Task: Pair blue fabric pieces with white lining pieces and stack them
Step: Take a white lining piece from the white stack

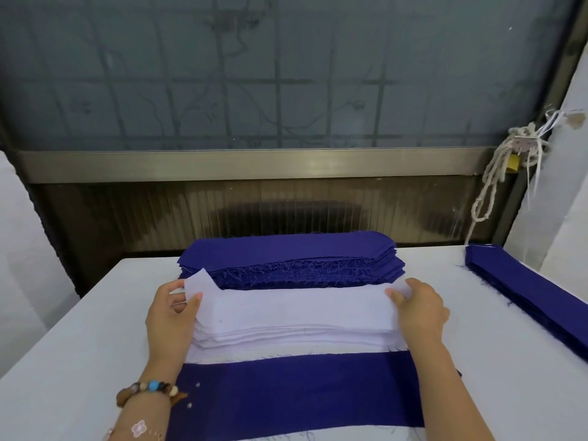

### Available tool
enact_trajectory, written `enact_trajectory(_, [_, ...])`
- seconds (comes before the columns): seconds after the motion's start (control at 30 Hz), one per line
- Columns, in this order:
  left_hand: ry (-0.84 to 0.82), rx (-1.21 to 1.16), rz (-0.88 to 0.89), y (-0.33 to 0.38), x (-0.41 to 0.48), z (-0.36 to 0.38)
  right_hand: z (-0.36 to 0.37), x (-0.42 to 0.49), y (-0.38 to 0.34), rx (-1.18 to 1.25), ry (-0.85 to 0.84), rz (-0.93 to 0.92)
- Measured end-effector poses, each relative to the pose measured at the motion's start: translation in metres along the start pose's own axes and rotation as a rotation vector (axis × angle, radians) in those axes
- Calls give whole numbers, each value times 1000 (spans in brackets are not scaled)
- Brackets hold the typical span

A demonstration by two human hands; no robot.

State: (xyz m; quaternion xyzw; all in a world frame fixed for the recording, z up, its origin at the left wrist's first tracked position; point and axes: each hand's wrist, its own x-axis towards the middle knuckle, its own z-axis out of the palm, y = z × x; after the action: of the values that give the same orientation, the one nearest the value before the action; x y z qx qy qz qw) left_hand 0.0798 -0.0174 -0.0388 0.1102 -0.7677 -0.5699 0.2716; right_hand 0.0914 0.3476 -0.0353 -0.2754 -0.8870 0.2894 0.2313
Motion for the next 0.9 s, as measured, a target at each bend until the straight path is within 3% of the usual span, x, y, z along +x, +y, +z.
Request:
enact_trajectory(0.07, [9, 40, -5, -2, 1, 0, 0, -1, 0, -93, 20, -16])
enact_trajectory(0.2, [-78, 36, -48, -7, 1, 0, 2, -4, -1, -48, -2, -57])
enact_trajectory(0.37, [-114, 60, 19, -7, 0, 2, -2, 1, 3, -49, -89, -176])
enact_trajectory(0.57, [-37, 80, 58, -5, 0, 0, -9, 5, 21, 28, -135, -308])
enact_trajectory(0.67, [-53, 68, 47, -5, -2, -3, -14, 4, 28, 175, -96, -310])
enact_trajectory(0.73, [-86, 21, 22, -1, -3, -7, -17, 5, 29, 147, -100, -312])
enact_trajectory(0.9, [-178, -168, -55, 17, 2, -28, -35, 11, 31, 513, -46, -167])
